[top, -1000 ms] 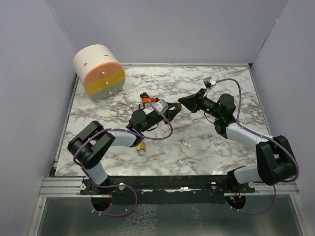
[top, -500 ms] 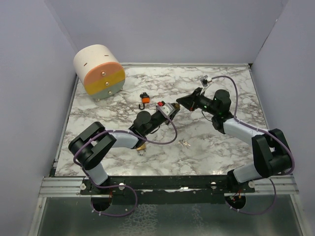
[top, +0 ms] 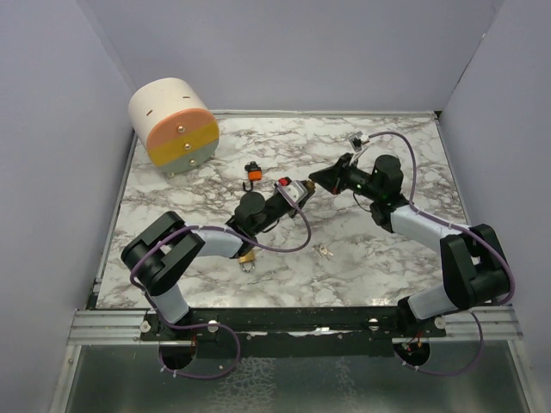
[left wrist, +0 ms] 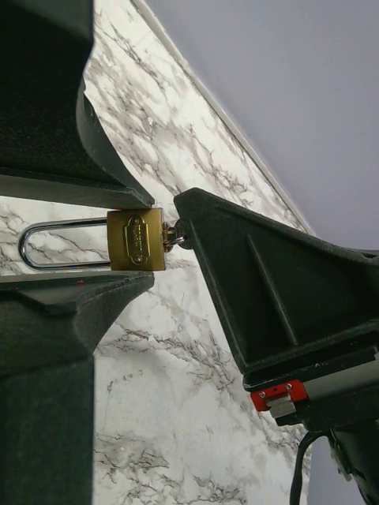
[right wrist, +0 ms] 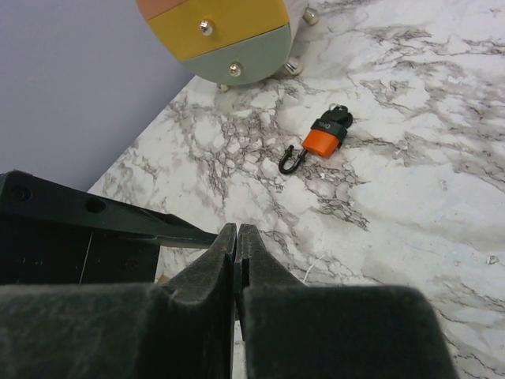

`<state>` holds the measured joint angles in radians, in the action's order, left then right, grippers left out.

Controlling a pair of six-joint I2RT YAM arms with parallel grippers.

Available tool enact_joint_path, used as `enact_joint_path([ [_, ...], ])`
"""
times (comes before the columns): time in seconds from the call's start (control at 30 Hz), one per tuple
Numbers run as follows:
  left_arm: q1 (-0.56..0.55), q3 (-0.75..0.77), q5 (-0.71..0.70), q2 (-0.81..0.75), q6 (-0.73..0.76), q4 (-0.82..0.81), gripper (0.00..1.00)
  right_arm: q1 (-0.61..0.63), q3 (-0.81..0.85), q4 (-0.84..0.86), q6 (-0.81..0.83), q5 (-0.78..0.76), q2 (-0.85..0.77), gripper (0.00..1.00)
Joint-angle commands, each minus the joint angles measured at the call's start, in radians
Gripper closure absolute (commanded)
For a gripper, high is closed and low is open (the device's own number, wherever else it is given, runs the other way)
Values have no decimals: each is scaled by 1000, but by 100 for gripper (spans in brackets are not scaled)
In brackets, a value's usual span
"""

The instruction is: Unlock with the key

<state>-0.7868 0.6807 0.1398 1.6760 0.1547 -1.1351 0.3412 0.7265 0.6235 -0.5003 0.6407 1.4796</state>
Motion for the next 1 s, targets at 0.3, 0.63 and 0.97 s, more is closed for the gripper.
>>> enact_joint_path([
  [0.3,2,112,20,-39,35,-224,100,-4,-10,-215,-66,-29,-86,63],
  [0.63,1,38,-6,-48,1,-134,100,-136,73,-238,-85,-14,-177,56],
  [0.97,-6,25,2,-67,50,-5,100,-146,64,-202,-78,25,-188,49],
])
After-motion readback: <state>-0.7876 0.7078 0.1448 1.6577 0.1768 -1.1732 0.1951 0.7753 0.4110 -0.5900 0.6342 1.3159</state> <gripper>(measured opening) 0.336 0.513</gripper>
